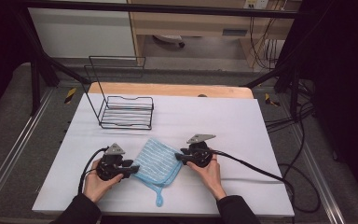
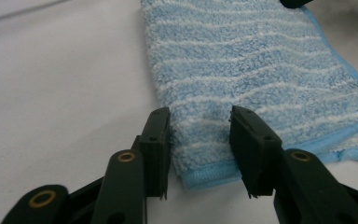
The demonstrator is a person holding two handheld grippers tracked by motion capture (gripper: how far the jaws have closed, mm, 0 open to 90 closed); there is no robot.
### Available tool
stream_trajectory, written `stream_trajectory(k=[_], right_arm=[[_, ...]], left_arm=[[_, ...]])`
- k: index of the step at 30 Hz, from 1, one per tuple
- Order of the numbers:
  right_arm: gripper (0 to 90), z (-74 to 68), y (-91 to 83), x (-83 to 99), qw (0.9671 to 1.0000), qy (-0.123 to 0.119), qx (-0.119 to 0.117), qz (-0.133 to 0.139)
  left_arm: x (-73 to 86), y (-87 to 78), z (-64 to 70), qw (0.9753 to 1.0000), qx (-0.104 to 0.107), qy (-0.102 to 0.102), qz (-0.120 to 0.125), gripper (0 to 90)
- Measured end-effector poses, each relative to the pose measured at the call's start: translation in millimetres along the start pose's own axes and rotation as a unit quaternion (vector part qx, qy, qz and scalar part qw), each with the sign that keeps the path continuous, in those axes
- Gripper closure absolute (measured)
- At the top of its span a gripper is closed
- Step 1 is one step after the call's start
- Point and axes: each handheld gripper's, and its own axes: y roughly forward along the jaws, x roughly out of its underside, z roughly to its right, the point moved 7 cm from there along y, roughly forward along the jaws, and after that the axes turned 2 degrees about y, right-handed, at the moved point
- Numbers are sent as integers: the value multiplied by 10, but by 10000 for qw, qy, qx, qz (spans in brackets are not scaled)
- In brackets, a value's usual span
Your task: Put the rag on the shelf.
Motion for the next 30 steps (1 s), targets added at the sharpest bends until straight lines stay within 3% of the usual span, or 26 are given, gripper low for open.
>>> stream_trajectory(k=[5, 9, 13, 15, 21, 30], right_arm=[[663, -9, 40, 14, 10000, 31, -73, 8], [684, -11, 51, 13, 9999, 103, -134, -19], [747, -22, 52, 9, 9997, 150, -204, -22], [780, -23, 50, -2, 9997, 63, -248, 3], [815, -63, 51, -106, 9995, 7, -318, -59], [813, -191, 183, -277, 9986, -257, -446, -86]], left_arm=[[24, 35, 36, 10000, -12, -2, -83, 649], [25, 45, 44, 9999, 36, -118, -104, 701], [18, 38, 54, 9998, 43, -173, -127, 781], [18, 28, 62, 9998, 13, -175, -127, 812], [59, -52, 117, 9998, -104, -114, -131, 825], [196, -212, 187, 9990, -349, -251, -94, 816]])
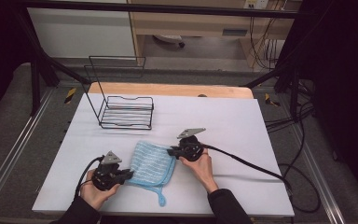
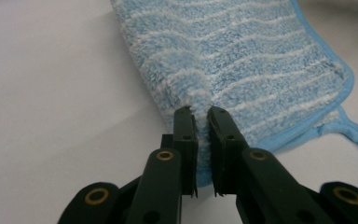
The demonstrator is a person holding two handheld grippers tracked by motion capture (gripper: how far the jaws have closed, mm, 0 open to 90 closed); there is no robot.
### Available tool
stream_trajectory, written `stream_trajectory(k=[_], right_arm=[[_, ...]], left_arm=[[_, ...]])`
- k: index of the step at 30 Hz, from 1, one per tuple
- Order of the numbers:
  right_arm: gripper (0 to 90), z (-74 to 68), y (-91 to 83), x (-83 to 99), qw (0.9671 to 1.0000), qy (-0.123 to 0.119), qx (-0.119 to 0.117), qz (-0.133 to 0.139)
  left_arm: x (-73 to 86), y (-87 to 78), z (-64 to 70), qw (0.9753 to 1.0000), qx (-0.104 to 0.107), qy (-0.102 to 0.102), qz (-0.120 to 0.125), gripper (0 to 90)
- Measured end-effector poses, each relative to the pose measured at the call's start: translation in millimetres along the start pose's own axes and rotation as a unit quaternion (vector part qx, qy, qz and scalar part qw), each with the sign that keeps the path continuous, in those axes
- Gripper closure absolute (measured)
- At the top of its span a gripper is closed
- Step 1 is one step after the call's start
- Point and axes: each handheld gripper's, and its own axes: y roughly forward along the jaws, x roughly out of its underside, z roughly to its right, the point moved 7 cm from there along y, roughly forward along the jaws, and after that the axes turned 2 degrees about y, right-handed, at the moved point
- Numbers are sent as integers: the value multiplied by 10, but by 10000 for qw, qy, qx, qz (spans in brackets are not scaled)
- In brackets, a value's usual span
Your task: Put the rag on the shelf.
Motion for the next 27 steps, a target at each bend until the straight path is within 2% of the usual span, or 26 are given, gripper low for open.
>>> stream_trajectory(k=[7, 10, 15, 19, 20, 21, 27], right_arm=[[811, -59, 138, -102, 9999, -131, -87, 12], [802, -33, 201, -82, 9999, -43, -89, -24], [773, -26, 232, -65, 9999, -115, -44, 28], [640, -27, 139, -125, 9995, -224, 99, 194], [640, -27, 139, -125, 9995, -224, 99, 194], [542, -32, 59, -172, 9991, -244, 122, 310], [336, 14, -236, -238, 9984, -56, 152, 544]], left_arm=[[97, -65, 33, 9999, -146, 85, 18, 805], [102, -57, 22, 9999, -151, 43, 13, 793], [107, -51, 12, 9999, -110, 86, 23, 753], [87, -100, -17, 9999, -60, 78, 96, 651], [74, -122, -31, 9998, -71, 82, 142, 651], [45, -163, -60, 9996, -69, 104, 238, 606], [-46, -240, -176, 9989, -102, 118, 437, 401]])
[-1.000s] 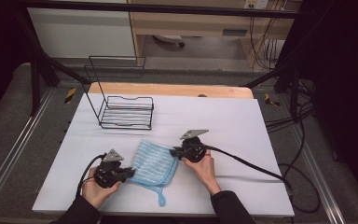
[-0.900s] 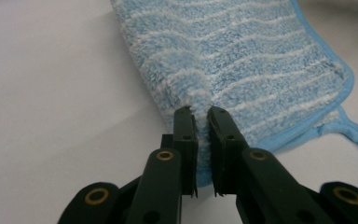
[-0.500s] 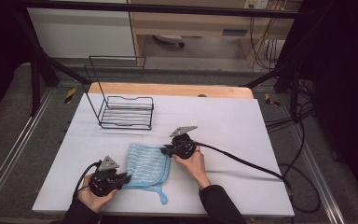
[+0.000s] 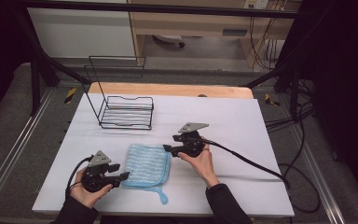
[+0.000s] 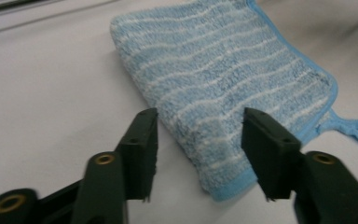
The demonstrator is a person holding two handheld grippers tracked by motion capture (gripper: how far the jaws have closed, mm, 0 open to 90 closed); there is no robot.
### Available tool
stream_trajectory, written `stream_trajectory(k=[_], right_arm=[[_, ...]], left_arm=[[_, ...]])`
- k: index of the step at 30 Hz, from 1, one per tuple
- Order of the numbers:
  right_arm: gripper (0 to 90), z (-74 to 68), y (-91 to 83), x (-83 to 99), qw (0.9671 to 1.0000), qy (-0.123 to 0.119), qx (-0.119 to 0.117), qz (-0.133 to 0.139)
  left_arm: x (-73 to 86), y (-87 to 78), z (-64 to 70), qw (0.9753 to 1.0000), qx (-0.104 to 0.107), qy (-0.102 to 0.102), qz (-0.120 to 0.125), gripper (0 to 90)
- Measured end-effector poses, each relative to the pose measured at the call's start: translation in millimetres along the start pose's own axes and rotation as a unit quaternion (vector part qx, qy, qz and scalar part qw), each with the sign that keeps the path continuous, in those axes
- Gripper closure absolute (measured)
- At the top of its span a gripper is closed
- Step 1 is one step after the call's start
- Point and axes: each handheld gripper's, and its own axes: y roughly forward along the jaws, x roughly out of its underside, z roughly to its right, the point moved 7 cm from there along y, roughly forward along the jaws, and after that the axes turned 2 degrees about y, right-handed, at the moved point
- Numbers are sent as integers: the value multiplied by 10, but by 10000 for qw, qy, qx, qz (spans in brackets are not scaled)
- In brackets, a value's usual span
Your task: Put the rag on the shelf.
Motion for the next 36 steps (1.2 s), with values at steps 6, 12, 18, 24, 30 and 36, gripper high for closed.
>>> stream_trajectory(k=[6, 12, 18, 24, 30, 36], right_arm=[[170, 115, -233, 111, 9998, 128, 146, -37], [92, 190, -391, 221, 9994, 319, 163, -35], [56, 214, -532, 387, 9991, 408, 98, -71], [40, 254, -647, 577, 9986, 493, 184, -99], [39, 306, -759, 673, 9977, 638, 232, 36], [42, 325, -788, 715, 9968, 760, 242, 88]], left_arm=[[-60, -10, -89, 10000, -41, -3, 23, 241], [-120, 14, -170, 10000, -52, 4, -31, 131], [-204, 46, -240, 9999, -91, 21, -36, 77], [-366, 99, -293, 9999, -112, 31, 48, 78], [-508, 249, -340, 9999, -147, -17, 6, 114], [-574, 458, -445, 9993, -306, -156, -117, 175]])
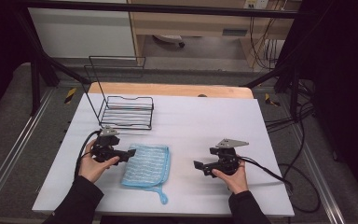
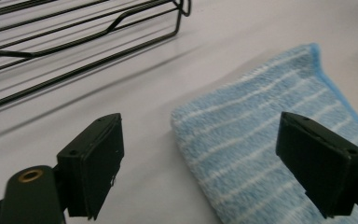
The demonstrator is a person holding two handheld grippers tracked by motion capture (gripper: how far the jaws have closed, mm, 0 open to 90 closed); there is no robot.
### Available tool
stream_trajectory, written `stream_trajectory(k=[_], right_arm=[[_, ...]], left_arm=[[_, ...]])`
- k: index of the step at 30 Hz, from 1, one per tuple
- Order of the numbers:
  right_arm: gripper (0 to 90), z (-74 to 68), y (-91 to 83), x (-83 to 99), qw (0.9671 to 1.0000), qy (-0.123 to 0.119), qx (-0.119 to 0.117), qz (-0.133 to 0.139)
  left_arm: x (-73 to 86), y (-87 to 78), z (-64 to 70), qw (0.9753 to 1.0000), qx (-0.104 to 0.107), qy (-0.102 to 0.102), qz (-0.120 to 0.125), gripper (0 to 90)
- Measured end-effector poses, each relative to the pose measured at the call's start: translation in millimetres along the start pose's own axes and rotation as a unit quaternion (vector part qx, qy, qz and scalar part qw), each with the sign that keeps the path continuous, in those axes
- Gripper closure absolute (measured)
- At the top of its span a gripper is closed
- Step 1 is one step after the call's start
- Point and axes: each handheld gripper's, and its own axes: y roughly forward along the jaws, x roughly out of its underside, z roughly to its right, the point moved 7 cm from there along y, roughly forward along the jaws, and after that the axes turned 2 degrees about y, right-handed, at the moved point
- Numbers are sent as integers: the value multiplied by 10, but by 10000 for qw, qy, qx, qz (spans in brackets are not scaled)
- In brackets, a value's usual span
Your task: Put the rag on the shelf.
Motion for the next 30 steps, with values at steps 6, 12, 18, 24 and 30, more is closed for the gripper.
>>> stream_trajectory(k=[6, 12, 18, 24, 30], right_arm=[[44, -3, 40, 35, 10000, -17, -6, -86], [49, -19, 67, 57, 9999, -14, -46, -110], [49, -24, 96, 90, 9998, -17, -56, -194], [50, -27, 116, 112, 9997, -12, -44, -243], [49, -28, 127, 118, 9997, -15, -40, -240]], left_arm=[[51, 161, -82, 9998, -28, -156, -141, 270], [117, 250, -132, 9995, -1, -247, -219, 369], [147, 297, -109, 9992, 104, -316, -212, 468], [168, 307, -55, 9990, 249, -292, -244, 598], [192, 319, -9, 9989, 321, -273, -188, 713]])
